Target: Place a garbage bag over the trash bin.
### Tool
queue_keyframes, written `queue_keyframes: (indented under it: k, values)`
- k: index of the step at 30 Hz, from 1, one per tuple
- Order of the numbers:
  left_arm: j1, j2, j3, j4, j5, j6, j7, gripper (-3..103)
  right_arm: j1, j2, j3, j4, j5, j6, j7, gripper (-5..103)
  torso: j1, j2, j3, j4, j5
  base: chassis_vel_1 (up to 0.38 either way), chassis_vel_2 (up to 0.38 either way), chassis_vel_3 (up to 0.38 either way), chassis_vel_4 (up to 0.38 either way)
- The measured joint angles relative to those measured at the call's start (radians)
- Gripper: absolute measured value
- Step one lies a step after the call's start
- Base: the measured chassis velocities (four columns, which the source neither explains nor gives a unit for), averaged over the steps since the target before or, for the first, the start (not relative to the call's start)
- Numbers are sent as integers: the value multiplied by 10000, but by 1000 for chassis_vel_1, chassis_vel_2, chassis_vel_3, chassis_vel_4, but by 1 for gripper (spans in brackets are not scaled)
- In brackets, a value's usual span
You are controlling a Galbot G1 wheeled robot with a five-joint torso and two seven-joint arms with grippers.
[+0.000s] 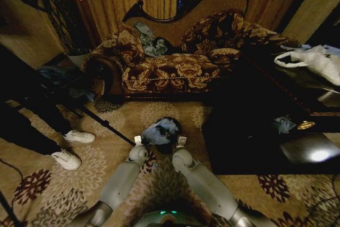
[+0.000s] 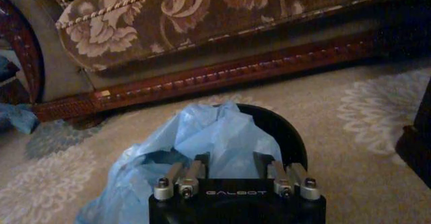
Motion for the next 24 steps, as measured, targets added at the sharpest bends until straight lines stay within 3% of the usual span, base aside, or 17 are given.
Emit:
queue_keyframes:
  k: [7, 15, 24]
  values:
    - [80, -1, 0, -108, 3, -61, 0, 0, -46, -44, 105, -302, -419, 207, -222, 7, 0, 0, 0, -1, 0, 0, 0, 0, 0]
    - [109, 8, 1, -232, 11, -103, -22, 0, -41, -270, 109, -140, -570, 265, -248, 0, 0, 1, 0, 0, 1, 0, 0, 0, 0]
    - [334, -3, 11, -782, 43, -177, -70, 0, -280, -1158, 181, 223, -927, 313, -266, 0, -1, 0, 0, 0, 3, 0, 0, 0, 0]
